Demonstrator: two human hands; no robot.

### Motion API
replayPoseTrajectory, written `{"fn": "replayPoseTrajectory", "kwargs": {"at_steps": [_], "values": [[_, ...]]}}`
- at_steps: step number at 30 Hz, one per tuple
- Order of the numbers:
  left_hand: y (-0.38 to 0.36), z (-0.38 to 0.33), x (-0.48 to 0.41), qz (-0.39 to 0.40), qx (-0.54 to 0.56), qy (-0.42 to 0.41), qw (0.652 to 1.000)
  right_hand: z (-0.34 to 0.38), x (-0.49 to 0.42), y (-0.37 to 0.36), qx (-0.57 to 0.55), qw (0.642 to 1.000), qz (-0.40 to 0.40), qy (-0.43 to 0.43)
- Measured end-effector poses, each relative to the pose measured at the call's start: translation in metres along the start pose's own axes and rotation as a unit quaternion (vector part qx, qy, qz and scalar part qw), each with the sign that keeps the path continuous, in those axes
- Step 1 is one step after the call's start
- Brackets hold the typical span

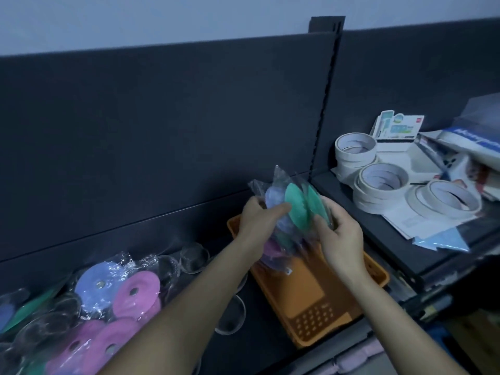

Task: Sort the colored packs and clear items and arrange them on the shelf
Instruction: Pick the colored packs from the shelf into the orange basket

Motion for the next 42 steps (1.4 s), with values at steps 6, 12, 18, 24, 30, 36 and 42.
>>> {"fn": "replayPoseTrajectory", "kwargs": {"at_steps": [6,12,18,24,30,36,42], "values": [[-0.032,0.014,-0.014,0.000,-0.032,0.010,0.999,-0.022,-0.023,0.011,0.032,0.999,0.023,-0.019],[-0.042,0.035,-0.014,0.018,-0.129,-0.021,0.991,-0.045,-0.031,0.006,0.049,0.988,0.109,-0.099],[-0.037,0.050,-0.010,0.069,-0.356,-0.164,0.918,-0.062,-0.031,0.003,0.213,0.971,0.085,-0.061],[-0.033,0.064,-0.011,0.111,-0.507,-0.161,0.839,-0.061,-0.032,-0.007,0.340,0.928,0.126,-0.085],[-0.025,0.074,-0.007,0.127,-0.494,-0.138,0.849,-0.068,-0.023,-0.009,0.352,0.923,0.130,-0.085],[0.001,0.054,0.003,0.035,-0.360,-0.167,0.917,-0.044,-0.013,-0.007,0.237,0.966,0.100,0.015],[0.058,0.033,0.035,0.020,-0.410,-0.240,0.880,0.006,0.024,-0.031,0.251,0.957,0.078,0.121]]}}
Point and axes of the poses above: each hand's wrist, its own x-axis away from the middle knuckle, its own y-axis out of the back of the hand, z = x × y, the point moved 1 cm from there along -x, towards the middle knuckle, and after that the axes turned 14 degrees about -y, right-handed, at the moved point
